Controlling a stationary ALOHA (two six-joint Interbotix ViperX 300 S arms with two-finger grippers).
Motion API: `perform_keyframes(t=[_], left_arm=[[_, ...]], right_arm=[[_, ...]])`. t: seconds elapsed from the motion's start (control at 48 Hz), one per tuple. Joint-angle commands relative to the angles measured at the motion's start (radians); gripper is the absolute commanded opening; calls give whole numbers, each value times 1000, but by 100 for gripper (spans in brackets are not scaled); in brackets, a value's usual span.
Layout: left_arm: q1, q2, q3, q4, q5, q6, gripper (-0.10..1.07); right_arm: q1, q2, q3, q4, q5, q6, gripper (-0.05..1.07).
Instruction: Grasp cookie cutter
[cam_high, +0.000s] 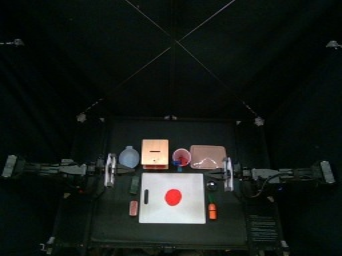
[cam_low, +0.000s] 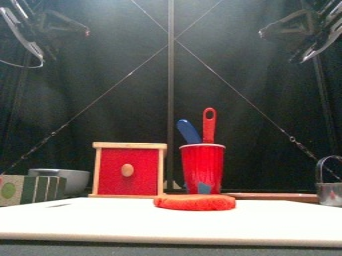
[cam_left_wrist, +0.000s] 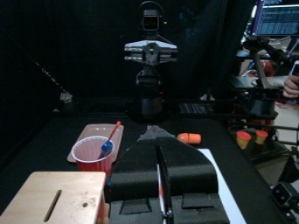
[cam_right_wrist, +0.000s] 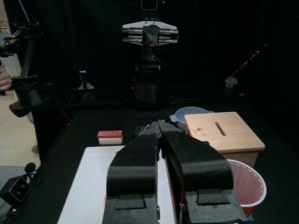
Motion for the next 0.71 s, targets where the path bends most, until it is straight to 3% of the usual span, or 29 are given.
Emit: perform_keyframes(t=[0.0, 0.208, 0.333, 0.542, 0.688], left_arm=[[46, 26, 9, -6, -3, 2, -3], [52, 49, -2, -12, -6, 3, -1], [52, 58, -3, -12, -6, 3, -1], [52, 58, -3, -14, -6, 5, 0], [52, 58, -5, -12, -6, 6, 0]], right_arm=[[-15, 31, -3, -3, 3, -2, -3], [-23, 137, -55, 14, 144, 9, 5], [-37, 212, -140, 52, 405, 8, 6], [-63, 253, -256, 75, 976, 11, 6], [-72, 249, -268, 66, 1147, 34, 9]])
